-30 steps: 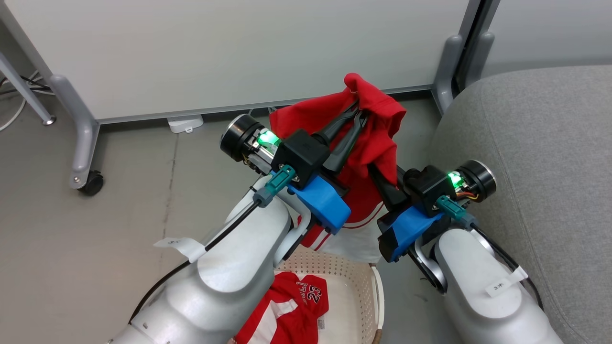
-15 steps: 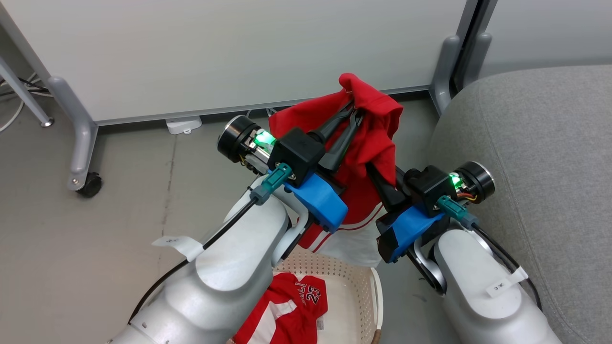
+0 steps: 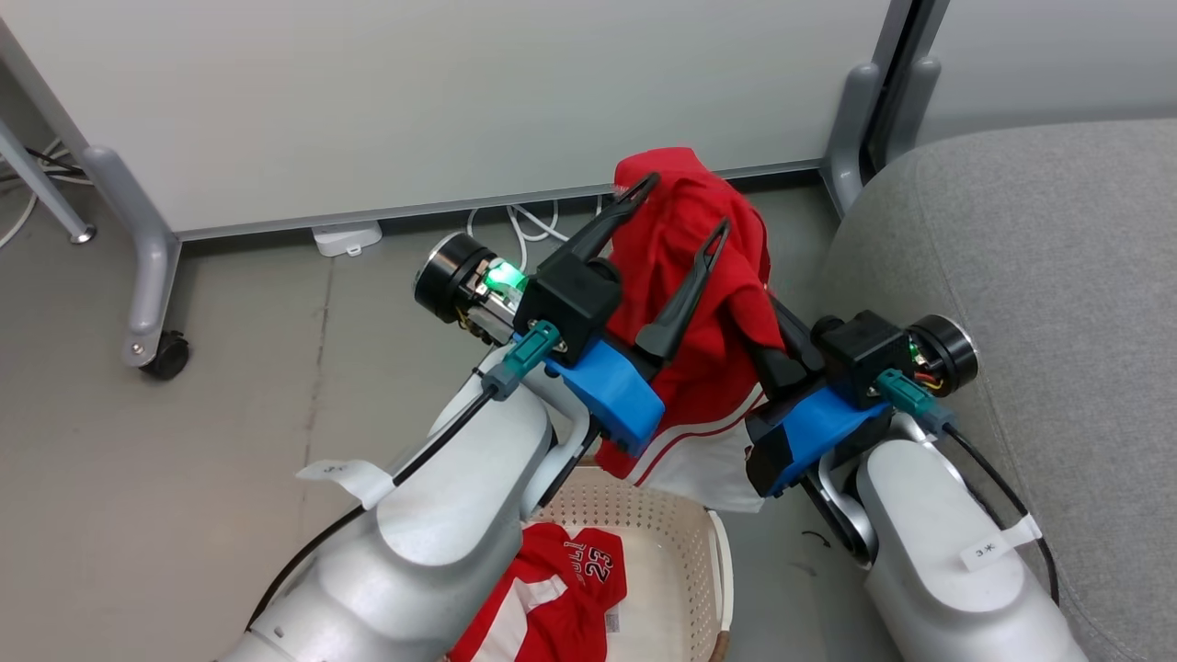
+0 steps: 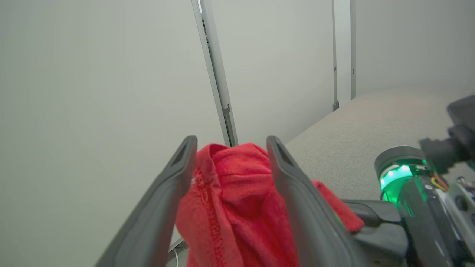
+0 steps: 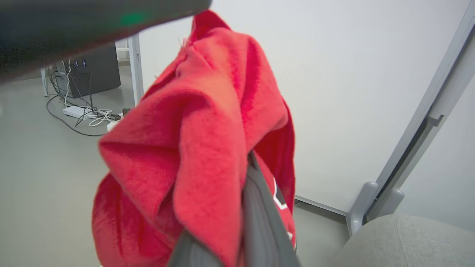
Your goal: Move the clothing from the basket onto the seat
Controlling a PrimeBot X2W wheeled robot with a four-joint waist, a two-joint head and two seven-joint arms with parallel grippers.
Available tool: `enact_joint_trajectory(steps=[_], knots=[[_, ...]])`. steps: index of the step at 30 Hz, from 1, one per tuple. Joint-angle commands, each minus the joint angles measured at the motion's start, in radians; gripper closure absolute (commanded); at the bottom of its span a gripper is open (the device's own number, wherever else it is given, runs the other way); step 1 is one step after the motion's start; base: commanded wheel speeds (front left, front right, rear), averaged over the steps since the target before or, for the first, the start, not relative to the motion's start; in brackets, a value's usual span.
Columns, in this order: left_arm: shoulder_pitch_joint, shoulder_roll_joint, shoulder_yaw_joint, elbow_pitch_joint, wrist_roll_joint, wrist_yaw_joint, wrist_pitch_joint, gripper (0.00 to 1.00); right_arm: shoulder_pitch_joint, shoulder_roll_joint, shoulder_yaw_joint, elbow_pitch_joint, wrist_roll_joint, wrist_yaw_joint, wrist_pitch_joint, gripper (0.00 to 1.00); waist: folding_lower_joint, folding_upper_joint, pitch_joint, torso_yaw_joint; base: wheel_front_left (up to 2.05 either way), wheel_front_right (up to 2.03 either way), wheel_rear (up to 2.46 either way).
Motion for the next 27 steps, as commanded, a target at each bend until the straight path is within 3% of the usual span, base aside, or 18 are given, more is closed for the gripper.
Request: enact_joint_trajectory(steps=[1, 12, 27], knots=[[0.013, 0.001, 0.003, 0.006, 0.008, -0.001, -0.005, 0.0, 0.017, 0.001, -0.008, -0.006, 0.004, 0.0, -0.001, 1.0, 0.0, 0.0, 0.0, -0.003, 0.0, 0.0, 0.0], [0.062, 0.014, 0.015, 0.003, 0.028, 0.003, -0.004, 0.0, 0.049, 0.001, -0.086, -0.054, 0.013, 0.0, -0.001, 1.0, 0.0, 0.0, 0.021, -0.048, 0.0, 0.0, 0.0], [0.091, 0.021, 0.014, -0.038, 0.071, -0.005, -0.004, 0.0, 0.097, -0.024, -0.159, -0.167, 0.034, 0.0, -0.001, 1.0, 0.0, 0.0, 0.082, -0.192, 0.0, 0.0, 0.0]])
